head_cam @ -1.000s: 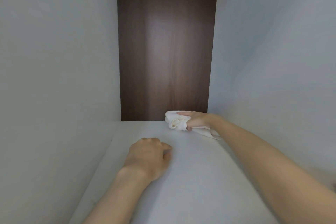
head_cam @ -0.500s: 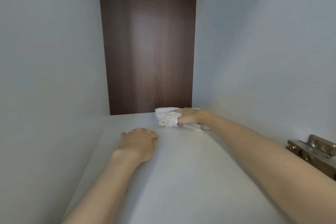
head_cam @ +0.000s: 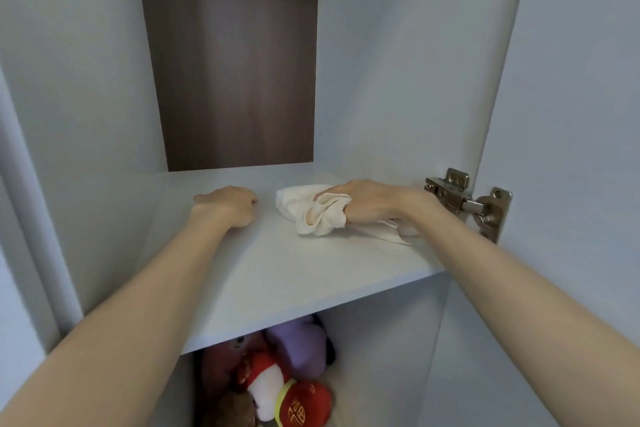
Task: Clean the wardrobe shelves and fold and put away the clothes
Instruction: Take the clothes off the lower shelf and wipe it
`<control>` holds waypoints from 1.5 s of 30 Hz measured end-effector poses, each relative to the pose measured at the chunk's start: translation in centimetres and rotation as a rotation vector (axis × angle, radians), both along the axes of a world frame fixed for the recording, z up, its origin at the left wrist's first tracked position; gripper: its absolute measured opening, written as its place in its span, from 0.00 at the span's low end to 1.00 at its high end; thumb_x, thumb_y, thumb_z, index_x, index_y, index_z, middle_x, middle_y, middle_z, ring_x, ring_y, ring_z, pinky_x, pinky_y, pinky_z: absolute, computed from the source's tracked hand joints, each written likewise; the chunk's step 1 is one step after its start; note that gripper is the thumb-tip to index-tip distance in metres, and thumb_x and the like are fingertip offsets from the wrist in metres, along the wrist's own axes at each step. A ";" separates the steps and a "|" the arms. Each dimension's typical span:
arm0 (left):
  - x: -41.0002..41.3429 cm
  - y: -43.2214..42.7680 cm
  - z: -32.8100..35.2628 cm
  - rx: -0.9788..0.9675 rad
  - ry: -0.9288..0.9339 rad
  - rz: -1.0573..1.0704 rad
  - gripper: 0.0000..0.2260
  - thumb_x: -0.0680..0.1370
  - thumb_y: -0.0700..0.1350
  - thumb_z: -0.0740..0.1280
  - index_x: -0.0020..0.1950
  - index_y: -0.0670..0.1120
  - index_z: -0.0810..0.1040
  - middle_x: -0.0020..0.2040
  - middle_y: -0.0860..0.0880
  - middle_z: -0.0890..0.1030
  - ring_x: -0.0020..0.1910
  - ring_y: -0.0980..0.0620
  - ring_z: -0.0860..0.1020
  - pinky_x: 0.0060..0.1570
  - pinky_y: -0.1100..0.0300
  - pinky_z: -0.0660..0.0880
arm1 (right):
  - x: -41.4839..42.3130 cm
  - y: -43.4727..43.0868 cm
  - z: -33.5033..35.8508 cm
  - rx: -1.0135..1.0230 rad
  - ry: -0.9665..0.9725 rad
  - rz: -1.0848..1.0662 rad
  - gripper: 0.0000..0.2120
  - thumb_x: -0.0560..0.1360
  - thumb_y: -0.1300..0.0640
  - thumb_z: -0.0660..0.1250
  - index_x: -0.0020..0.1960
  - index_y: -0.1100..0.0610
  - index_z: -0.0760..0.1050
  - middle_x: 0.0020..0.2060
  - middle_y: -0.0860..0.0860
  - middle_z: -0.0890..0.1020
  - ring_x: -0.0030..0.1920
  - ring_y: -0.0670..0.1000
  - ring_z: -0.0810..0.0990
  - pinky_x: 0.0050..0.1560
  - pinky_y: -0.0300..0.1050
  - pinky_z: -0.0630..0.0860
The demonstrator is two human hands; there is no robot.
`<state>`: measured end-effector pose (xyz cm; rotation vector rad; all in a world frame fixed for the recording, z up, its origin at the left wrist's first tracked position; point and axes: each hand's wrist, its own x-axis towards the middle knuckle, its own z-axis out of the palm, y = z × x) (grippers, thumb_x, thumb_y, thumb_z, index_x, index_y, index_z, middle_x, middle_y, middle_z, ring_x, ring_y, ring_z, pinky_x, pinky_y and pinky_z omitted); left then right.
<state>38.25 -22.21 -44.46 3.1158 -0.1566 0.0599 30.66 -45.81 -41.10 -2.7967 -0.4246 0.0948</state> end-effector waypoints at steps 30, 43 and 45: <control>-3.7 -1.4 2.3 -0.048 -0.067 0.038 0.21 0.78 0.40 0.57 0.71 0.48 0.71 0.71 0.47 0.70 0.68 0.44 0.70 0.68 0.48 0.67 | -3.7 0.8 5.5 0.089 -0.757 -0.217 0.07 0.75 0.50 0.60 0.51 0.50 0.71 0.37 0.49 0.76 0.39 0.57 0.73 0.34 0.46 0.64; -8.0 0.1 2.3 0.007 -0.192 0.116 0.17 0.83 0.47 0.54 0.71 0.51 0.69 0.70 0.48 0.71 0.68 0.45 0.70 0.62 0.55 0.68 | 16.2 8.4 1.4 -0.230 -0.788 -0.064 0.19 0.73 0.55 0.64 0.64 0.49 0.69 0.51 0.55 0.77 0.53 0.59 0.75 0.47 0.51 0.67; -7.5 0.3 2.1 0.008 -0.174 0.124 0.17 0.83 0.49 0.53 0.71 0.52 0.69 0.70 0.49 0.71 0.68 0.46 0.70 0.62 0.56 0.68 | 18.2 9.8 1.0 -0.265 -0.764 -0.051 0.20 0.73 0.56 0.64 0.64 0.49 0.69 0.53 0.55 0.77 0.55 0.59 0.74 0.51 0.53 0.68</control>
